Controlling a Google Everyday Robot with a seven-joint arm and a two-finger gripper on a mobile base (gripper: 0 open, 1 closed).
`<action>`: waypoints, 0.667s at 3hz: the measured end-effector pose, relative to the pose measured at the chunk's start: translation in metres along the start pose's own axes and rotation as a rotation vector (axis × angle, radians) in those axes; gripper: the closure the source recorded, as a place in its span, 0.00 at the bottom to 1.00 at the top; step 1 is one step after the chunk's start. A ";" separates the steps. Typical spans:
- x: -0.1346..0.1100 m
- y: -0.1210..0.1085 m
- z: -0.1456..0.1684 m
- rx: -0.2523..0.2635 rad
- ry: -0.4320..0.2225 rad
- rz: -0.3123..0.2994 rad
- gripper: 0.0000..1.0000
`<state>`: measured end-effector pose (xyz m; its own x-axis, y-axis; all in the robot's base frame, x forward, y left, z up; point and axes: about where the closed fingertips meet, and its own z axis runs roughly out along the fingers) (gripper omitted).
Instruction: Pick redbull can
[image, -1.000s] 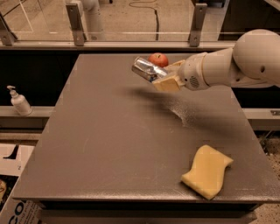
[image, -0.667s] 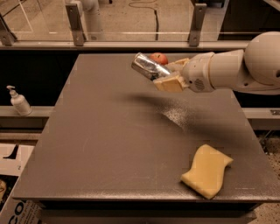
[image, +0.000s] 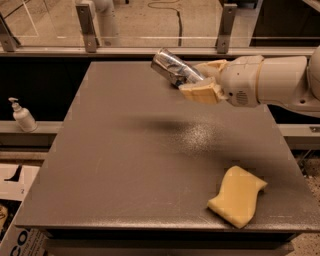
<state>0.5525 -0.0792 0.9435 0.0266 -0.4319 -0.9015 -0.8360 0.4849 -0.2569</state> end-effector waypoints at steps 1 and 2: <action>-0.016 0.006 -0.012 -0.010 -0.039 -0.012 1.00; -0.018 0.007 -0.011 -0.013 -0.041 -0.014 0.82</action>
Offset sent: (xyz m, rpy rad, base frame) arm -0.0105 0.0007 0.0157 0.0239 -0.0221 0.0208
